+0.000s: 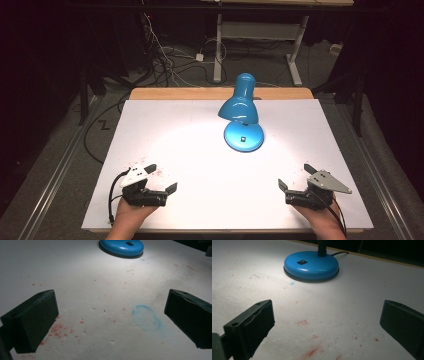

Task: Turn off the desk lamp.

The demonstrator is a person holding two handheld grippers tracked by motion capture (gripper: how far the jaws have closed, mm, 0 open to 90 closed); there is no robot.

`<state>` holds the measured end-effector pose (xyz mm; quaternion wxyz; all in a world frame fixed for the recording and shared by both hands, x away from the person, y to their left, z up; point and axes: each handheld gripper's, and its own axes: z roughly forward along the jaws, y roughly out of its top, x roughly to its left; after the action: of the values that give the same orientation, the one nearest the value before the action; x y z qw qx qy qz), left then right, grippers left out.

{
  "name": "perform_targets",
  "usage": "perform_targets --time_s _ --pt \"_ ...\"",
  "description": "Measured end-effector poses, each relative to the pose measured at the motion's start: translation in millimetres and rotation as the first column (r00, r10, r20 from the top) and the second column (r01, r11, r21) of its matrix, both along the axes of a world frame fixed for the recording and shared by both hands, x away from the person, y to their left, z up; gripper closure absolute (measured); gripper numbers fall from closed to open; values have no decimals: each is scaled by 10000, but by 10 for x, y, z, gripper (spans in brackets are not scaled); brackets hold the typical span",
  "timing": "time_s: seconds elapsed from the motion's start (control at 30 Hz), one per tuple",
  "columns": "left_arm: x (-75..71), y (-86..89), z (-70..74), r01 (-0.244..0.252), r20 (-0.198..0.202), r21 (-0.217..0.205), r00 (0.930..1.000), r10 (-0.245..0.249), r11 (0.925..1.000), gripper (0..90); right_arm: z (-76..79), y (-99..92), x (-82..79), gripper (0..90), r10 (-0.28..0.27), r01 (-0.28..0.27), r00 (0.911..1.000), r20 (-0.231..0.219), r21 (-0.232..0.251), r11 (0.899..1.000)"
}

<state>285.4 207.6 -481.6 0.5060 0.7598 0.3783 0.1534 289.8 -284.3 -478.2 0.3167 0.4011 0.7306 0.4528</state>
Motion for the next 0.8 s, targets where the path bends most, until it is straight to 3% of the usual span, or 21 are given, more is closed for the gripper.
perform_targets --time_s 0.1,0.4,0.67,0.8 --pt "-6 -38 -7 146 208 101 9997 -148 9998 0 23 -13 -12 4 12 -13 10000 32 161 9999" --pt "40 -46 -63 144 18 205 9999 -145 9997 0 47 11 -21 4 155 -154 9995 291 -16 9999" --pt "32 -40 -44 152 99 56 9998 -152 9999 0 41 1 -32 9 -29 27 9999 140 124 9999" --pt "34 -39 -40 171 144 51 9997 -172 9998 0 37 5 -33 28 22 -21 10000 38 -26 10000"
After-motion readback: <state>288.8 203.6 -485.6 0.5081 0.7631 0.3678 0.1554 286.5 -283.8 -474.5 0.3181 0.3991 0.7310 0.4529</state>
